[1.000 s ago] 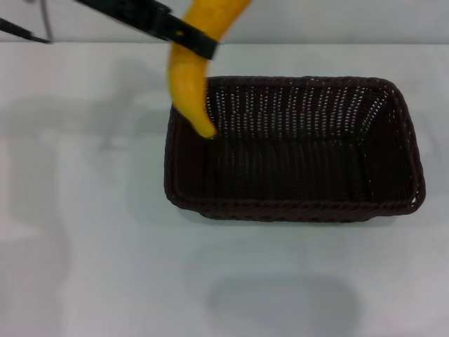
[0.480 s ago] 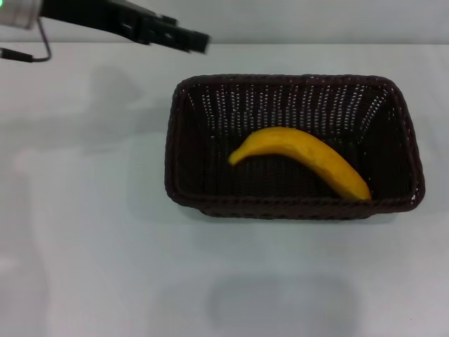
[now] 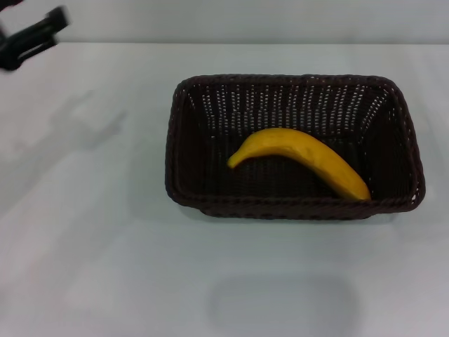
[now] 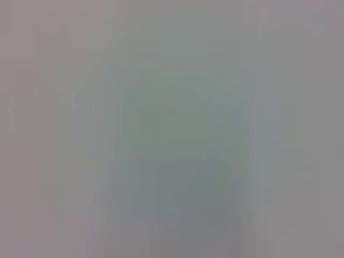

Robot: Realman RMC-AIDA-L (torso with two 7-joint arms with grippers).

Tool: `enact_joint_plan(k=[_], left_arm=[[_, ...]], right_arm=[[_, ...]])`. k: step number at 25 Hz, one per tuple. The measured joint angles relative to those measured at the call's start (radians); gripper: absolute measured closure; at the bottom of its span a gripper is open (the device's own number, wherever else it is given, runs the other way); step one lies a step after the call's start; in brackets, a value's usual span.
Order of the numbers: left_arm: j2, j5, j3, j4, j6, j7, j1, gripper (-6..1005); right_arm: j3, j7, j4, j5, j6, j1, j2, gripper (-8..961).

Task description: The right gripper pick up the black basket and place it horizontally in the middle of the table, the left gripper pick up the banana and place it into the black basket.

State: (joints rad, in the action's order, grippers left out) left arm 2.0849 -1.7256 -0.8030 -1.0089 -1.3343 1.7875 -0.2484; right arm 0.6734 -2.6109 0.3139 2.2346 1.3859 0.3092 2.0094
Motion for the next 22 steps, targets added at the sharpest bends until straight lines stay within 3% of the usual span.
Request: enact_joint_plan(k=[3,6,10,15,22], left_arm=[[-0.004,-0.261,-0.018,0.234,-0.042,0.287,0.067,122],[-0.005,-0.460,-0.010,0.499,-0.119,0.584,0.084,123],[0.000,-0.635,-0.010,0.759,-0.219,0.870,0.083,124],[0.002,-0.801,-0.010,0.948,-0.254,0.987,0.046,124],[0.004,-0.844,-0.011,0.980,-0.276,0.992,0.023,124]], right_arm=[[0.000,-0.024,-0.034,0.013,0.018,-0.001,0.000,97],[0.000,-0.025,-0.067,0.014,0.017,0.001,0.000,97],[0.000,-0.045,-0.095,0.014,0.008,0.011,0.001,97],[-0.022,-0.125,-0.145,0.015,-0.013,0.035,0.003,97],[-0.093,-0.153,-0.180,0.016,-0.003,0.035,0.003,97]])
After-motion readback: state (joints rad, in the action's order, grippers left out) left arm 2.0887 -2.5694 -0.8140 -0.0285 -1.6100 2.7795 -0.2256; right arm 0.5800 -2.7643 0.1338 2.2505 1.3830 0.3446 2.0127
